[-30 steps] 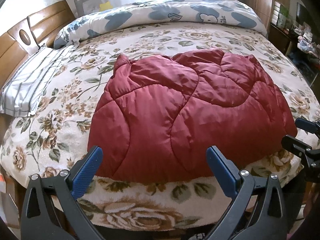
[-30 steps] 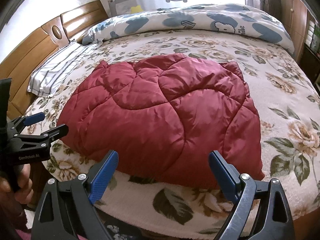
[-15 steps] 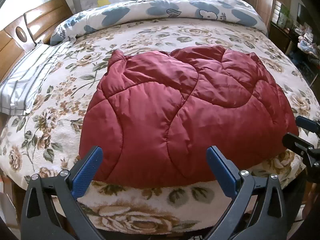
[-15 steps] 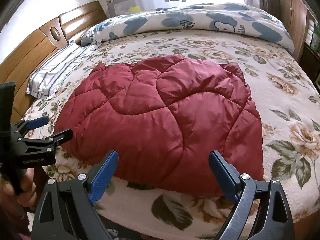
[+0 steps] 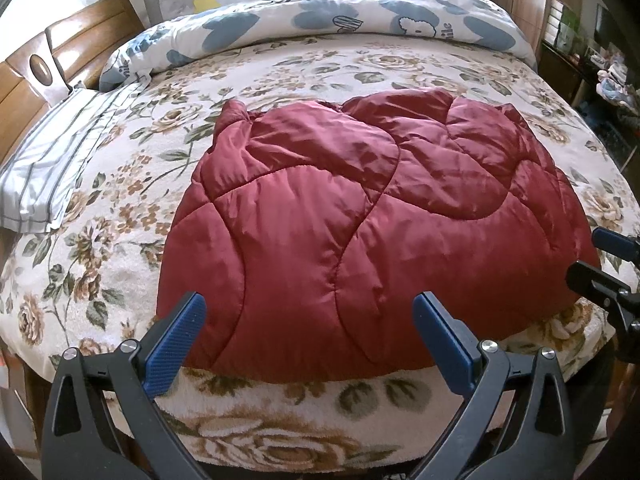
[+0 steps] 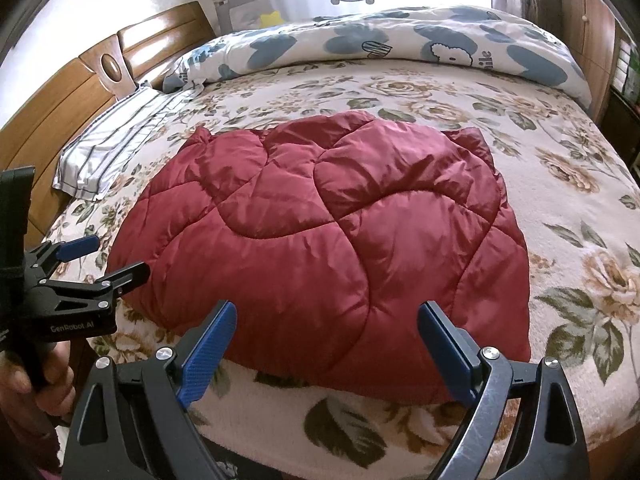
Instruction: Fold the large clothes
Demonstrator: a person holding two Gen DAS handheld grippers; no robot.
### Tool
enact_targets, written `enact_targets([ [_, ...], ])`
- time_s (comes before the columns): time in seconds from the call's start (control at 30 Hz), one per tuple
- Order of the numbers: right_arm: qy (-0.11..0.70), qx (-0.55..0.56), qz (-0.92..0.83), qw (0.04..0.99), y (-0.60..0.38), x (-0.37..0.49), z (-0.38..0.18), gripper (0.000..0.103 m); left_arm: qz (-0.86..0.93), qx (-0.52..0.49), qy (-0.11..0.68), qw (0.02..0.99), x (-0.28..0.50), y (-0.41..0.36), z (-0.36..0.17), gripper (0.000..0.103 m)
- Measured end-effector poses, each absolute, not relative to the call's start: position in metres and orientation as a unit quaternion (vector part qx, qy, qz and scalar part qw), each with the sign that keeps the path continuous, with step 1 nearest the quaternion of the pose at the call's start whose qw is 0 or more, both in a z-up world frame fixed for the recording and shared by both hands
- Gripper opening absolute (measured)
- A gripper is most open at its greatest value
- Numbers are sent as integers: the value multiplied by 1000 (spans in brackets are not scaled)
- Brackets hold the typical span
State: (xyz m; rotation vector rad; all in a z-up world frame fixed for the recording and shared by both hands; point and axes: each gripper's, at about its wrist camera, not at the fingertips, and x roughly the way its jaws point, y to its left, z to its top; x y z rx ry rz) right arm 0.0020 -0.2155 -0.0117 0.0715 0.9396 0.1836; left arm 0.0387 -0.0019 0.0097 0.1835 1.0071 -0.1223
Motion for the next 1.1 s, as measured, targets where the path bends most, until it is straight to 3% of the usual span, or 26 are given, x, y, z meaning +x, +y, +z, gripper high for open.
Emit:
enact_targets([
  [1.1,452,37,87,887,-217,12,-11,93,-61,83,482,870,51,-3,13,103],
])
